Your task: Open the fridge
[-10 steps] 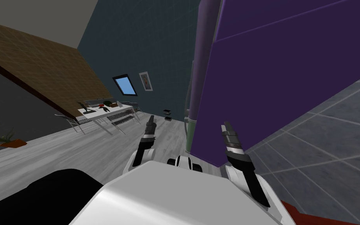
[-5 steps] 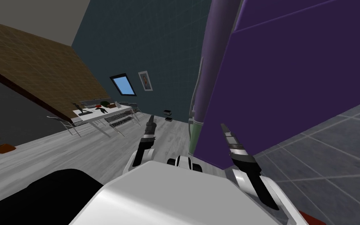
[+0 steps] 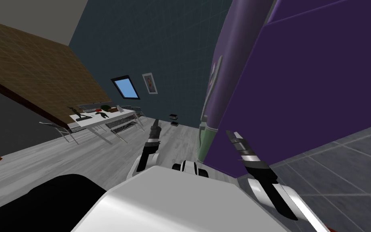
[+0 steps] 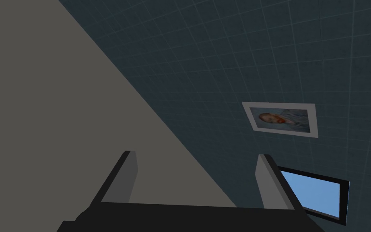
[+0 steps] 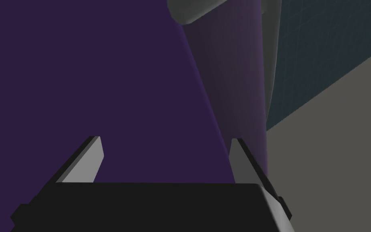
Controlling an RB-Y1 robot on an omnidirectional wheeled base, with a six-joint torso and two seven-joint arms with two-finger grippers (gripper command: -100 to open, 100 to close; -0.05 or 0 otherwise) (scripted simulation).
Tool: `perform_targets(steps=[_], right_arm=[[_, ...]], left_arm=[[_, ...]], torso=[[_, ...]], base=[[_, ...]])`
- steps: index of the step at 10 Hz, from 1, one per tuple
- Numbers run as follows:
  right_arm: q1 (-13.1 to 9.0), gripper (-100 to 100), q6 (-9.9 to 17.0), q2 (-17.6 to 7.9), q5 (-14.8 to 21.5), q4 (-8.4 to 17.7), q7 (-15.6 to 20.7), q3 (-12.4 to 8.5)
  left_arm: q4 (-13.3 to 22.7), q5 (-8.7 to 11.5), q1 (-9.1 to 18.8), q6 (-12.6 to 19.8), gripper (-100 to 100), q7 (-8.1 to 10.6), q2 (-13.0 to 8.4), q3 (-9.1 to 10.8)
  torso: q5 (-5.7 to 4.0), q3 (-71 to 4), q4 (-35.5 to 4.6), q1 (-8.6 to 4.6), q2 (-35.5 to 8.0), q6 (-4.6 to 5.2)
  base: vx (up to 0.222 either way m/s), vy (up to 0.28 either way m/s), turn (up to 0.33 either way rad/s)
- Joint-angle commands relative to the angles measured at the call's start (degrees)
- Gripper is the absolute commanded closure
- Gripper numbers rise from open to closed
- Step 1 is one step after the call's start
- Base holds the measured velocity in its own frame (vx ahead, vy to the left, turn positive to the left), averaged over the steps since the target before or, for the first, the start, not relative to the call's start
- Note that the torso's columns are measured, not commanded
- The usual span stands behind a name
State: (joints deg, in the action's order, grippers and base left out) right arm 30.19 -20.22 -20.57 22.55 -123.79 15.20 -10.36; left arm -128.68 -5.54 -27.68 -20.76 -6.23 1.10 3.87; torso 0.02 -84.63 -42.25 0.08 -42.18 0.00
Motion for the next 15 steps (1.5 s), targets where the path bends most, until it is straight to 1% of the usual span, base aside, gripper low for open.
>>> perform_targets(steps=[1, 6, 10, 11, 12, 14, 15], right_arm=[[0.4, -100, 0.8, -3.3, 3.7, 1.0, 3.2, -1.9], [1.2, -100, 2.1, -9.5, 10.7, 3.1, 9.1, -5.0], [1.8, -100, 3.3, -15.4, 16.6, 5.4, 14.1, -7.6], [2.0, -100, 3.6, -16.8, 18.1, 6.0, 15.5, -8.3], [2.0, -100, 3.6, -17.1, 18.1, 6.0, 15.5, -8.3], [2.3, -100, 4.3, -20.7, 21.4, 7.3, 18.2, -9.8], [2.4, -100, 4.6, -22.3, 23.0, 8.0, 19.6, -10.5]], left_arm=[[0.0, 0.0, 0.0, 0.0, 0, 0.00, 0.0, 0.00], [0.0, 0.0, 0.0, 0.0, 0, 0.00, 0.0, 0.00], [0.0, 0.0, 0.0, 0.0, 0, 0.00, 0.0, 0.00], [0.0, 0.0, 0.0, 0.0, 0, 0.00, 0.0, 0.01], [0.0, 0.0, 0.0, 0.0, 0, 0.00, 0.0, 0.00], [0.0, 0.0, 0.0, 0.0, 0, 0.00, 0.0, 0.01], [0.0, 0.0, 0.0, 0.0, 0, 0.00, 0.0, 0.01]], torso=[[-0.01, 0.0, 0.0, -0.05, -0.1, 0.00], [-0.04, 0.1, 0.0, -0.12, -0.1, 0.00], [0.00, 0.0, 0.0, -0.08, 0.0, -0.03], [0.00, -0.1, 0.0, -0.06, 0.1, -0.19], [0.04, -0.1, 0.0, 0.11, 0.1, -0.25], [0.12, -0.1, 0.0, 0.10, 0.2, -0.39], [0.23, -0.2, 0.0, 0.38, 0.3, -0.45]], base=[[0.058, 0.153, -0.030], [0.048, 0.144, -0.032], [0.057, 0.160, -0.044], [0.030, 0.164, -0.038], [0.020, 0.121, -0.016], [0.031, 0.111, -0.038], [0.062, 0.171, -0.054]])
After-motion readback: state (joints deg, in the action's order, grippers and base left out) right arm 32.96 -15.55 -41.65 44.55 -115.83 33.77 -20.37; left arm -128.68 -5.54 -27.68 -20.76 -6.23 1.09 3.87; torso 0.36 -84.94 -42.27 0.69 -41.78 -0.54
